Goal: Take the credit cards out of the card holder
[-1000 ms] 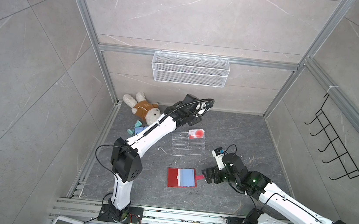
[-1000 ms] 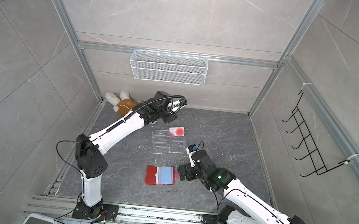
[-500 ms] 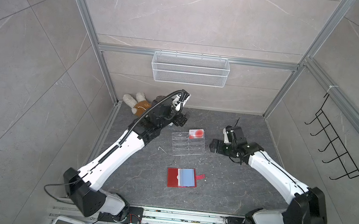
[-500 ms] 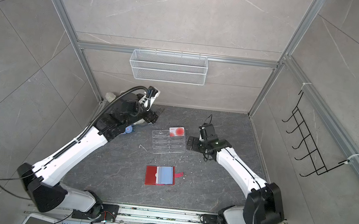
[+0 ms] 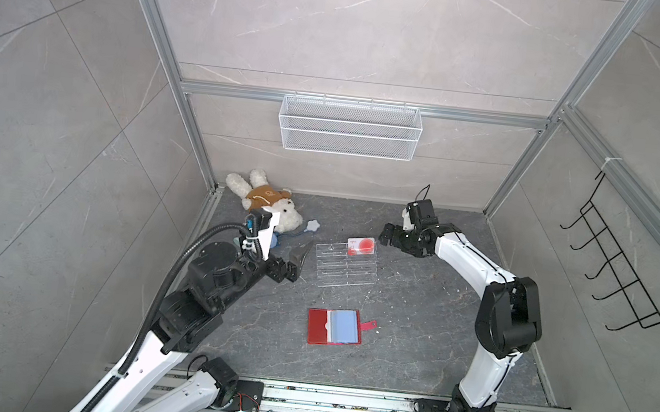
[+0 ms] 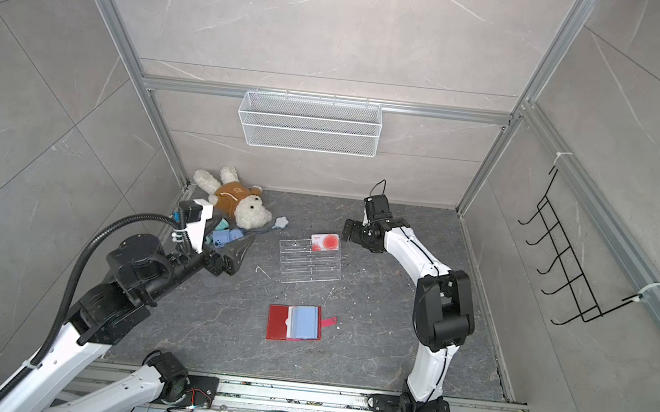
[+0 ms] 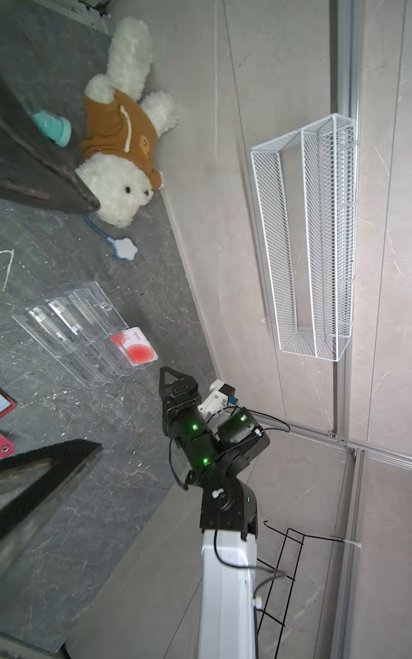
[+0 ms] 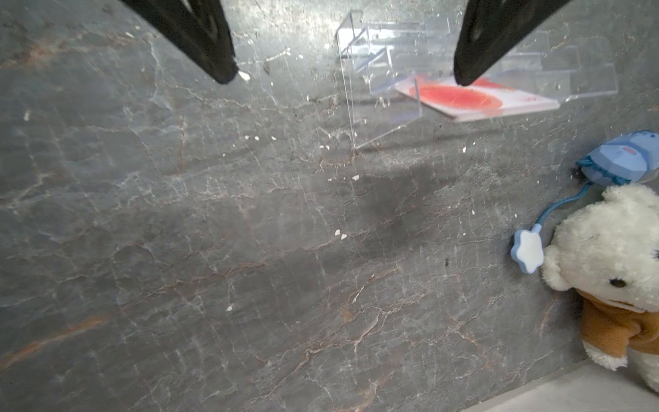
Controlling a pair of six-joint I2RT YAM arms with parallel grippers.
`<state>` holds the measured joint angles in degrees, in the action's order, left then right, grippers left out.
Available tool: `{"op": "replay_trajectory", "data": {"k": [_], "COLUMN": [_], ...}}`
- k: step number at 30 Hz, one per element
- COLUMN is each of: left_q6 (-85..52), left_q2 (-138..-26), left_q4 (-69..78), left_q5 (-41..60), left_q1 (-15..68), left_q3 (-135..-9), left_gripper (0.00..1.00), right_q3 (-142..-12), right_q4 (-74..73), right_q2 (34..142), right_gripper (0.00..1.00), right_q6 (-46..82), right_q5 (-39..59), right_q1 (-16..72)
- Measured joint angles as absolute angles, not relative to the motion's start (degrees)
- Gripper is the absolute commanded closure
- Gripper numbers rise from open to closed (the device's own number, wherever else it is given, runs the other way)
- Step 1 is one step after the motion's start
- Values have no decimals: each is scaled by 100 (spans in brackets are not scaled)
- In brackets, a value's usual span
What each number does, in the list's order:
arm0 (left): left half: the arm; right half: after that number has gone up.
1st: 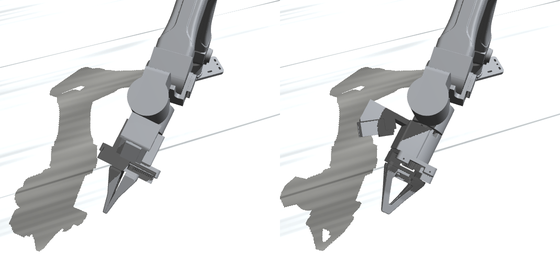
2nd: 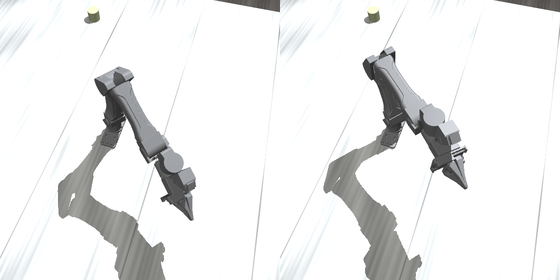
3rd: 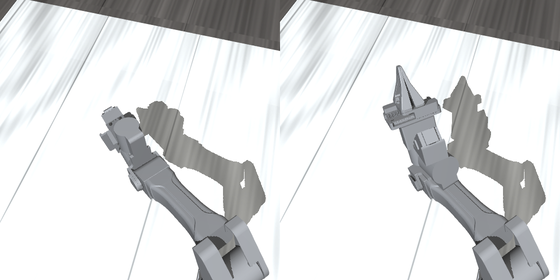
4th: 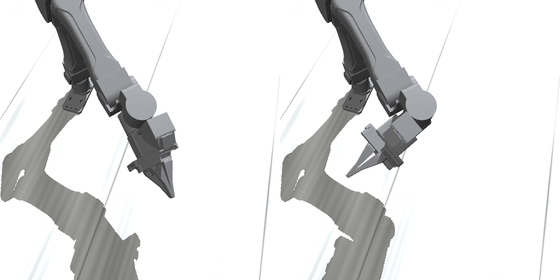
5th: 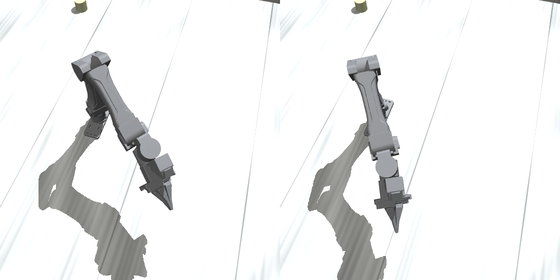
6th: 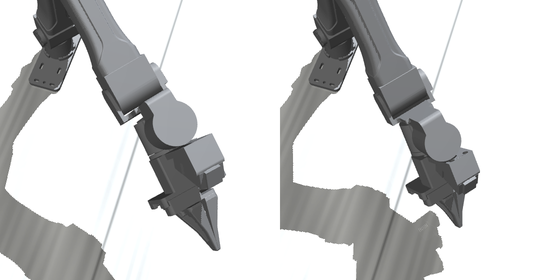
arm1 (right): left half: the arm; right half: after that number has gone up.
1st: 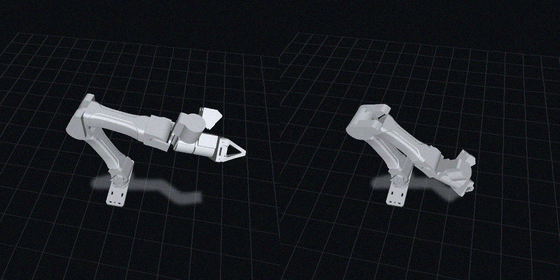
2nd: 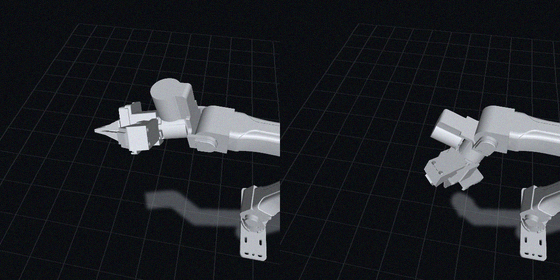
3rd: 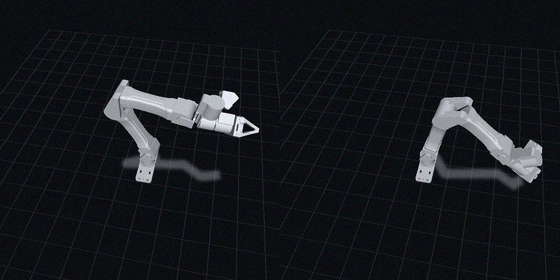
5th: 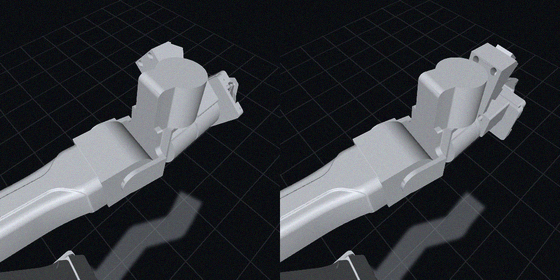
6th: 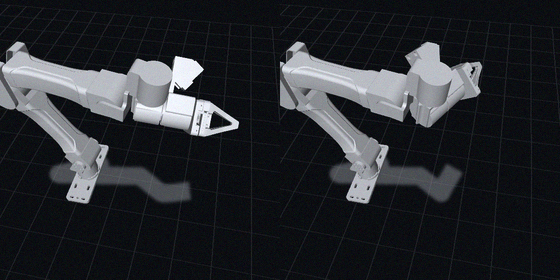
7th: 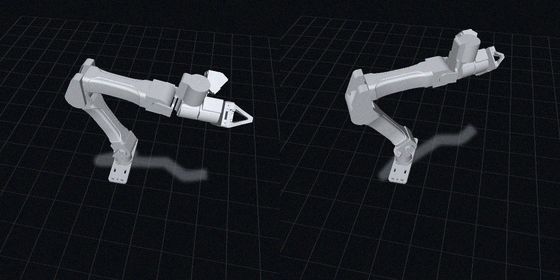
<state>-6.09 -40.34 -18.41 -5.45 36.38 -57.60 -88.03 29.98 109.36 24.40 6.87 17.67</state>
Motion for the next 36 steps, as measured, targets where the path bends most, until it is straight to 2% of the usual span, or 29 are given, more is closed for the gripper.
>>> {"op": "replay_trajectory", "data": {"k": [13, 36], "left_q6": [-1199, -1225], "left_q2": [-3177, -3297], "left_q4": [-2473, -2532], "left_q5": [-580, -539], "left_q1": [3638, 3638], "left_q3": [-5046, -4971], "left_gripper": [0, 0], "right_q3": [-9105, -9096], "right_q4": [2982, 2672], "right_q2": [11489, 11513], "right_gripper": [5, 7], "right_q6": [2438, 2440], "right_q5": [676, 993], "right_q1": [1704, 1719]}}
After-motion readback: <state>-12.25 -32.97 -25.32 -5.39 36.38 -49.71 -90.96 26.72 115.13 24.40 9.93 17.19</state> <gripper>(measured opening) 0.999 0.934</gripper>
